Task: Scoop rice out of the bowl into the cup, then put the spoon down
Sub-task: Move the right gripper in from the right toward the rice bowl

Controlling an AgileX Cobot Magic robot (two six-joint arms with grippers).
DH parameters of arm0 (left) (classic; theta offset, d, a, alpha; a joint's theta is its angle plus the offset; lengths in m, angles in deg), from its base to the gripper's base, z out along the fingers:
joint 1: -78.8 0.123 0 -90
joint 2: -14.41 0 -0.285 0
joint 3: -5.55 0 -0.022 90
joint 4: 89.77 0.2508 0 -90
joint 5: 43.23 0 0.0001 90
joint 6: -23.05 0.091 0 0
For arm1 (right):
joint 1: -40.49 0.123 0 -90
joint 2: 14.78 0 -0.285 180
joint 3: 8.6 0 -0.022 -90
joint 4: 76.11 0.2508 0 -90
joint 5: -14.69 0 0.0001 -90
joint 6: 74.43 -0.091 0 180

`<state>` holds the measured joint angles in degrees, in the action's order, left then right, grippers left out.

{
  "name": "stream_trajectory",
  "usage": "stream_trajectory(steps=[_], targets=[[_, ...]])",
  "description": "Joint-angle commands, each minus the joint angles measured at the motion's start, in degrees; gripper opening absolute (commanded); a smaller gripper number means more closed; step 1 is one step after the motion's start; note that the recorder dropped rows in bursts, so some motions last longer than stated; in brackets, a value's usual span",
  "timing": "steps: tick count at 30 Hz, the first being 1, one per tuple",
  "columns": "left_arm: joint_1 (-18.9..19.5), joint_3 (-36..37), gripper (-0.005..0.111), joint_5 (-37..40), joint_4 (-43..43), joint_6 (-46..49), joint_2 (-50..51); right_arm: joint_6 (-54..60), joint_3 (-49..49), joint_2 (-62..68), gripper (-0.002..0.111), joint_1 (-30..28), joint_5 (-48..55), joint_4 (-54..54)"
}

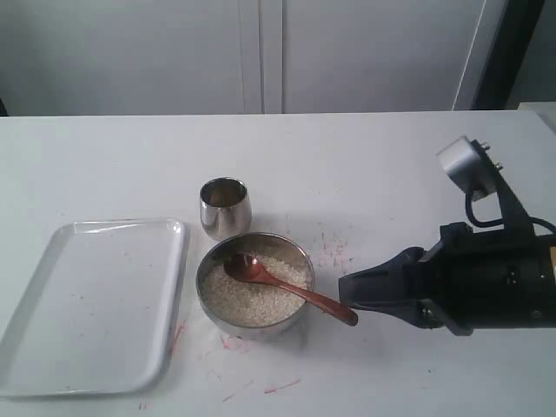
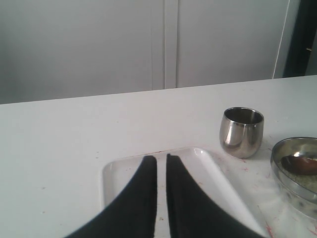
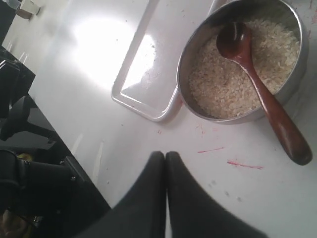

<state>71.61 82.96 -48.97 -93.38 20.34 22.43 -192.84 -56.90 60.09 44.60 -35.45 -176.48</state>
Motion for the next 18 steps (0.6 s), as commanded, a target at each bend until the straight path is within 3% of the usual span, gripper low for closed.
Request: stream_trajectory(steps=[1, 10, 13, 18], targets=[[-0.38, -0.19, 0.014, -0.27, -0.22, -0.12, -0.24, -0.17, -0.37, 0.06, 0.005, -0.15, 0.37, 0.43], [-0.38, -0.19, 0.014, -0.27, -0.22, -0.12, -0.24, 0.03, -0.37, 0.06, 0.037, -0.15, 1.65, 0.43], [-0.38, -0.19, 0.014, -0.27, -0.22, -0.12, -0.24, 8.75, -0.26, 0.06, 0.035, -0.15, 2.86, 0.43], [-0.38, -0.19, 0.014, -0.27, -0.22, -0.12, -0.24, 12.46, 1.34, 0.06, 0.023, -0.15, 2.19, 0.43]])
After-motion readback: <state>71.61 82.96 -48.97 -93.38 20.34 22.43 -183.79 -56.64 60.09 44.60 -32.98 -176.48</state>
